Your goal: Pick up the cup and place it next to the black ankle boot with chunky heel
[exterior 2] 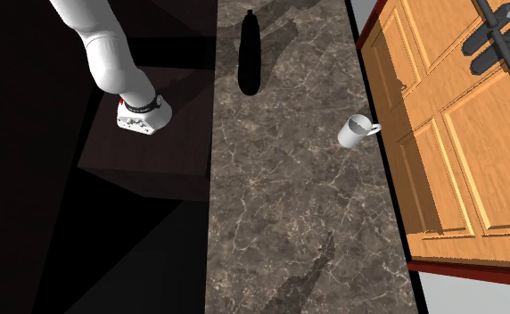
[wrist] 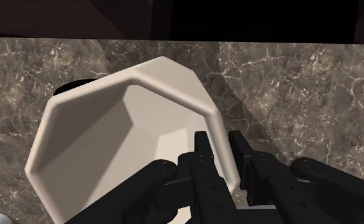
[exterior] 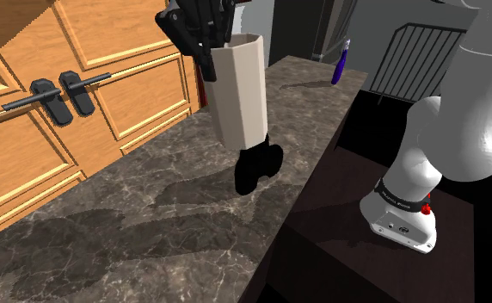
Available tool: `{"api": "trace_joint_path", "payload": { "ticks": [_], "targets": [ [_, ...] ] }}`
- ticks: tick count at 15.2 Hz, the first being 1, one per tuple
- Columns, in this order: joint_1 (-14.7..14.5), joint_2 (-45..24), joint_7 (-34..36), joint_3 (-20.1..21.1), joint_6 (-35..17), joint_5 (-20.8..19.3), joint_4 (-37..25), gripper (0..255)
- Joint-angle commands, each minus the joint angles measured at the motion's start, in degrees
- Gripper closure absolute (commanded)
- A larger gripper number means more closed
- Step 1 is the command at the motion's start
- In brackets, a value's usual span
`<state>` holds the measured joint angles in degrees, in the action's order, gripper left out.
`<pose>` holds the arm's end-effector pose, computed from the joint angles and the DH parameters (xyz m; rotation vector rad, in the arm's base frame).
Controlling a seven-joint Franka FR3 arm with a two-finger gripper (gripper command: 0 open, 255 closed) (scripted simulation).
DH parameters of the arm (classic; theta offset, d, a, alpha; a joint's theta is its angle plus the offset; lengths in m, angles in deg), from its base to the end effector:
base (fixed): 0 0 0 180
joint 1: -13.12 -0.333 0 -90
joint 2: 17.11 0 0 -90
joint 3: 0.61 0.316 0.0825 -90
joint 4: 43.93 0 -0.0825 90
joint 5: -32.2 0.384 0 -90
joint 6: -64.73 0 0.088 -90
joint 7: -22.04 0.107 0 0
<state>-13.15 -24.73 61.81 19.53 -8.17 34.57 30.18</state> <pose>0.3940 0.3977 0.6574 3.0883 0.1943 -0.2563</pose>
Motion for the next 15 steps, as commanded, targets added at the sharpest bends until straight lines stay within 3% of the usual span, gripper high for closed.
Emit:
{"api": "trace_joint_path", "payload": {
  "ticks": [1, 15],
  "targets": [
    [-0.70, -1.07, 1.14, 0.43, -0.51, -0.27, -0.66, 255],
    [0.23, 3.07, -0.64, -0.04, -12.76, 0.94, 15.59, 255]
  ]
}}
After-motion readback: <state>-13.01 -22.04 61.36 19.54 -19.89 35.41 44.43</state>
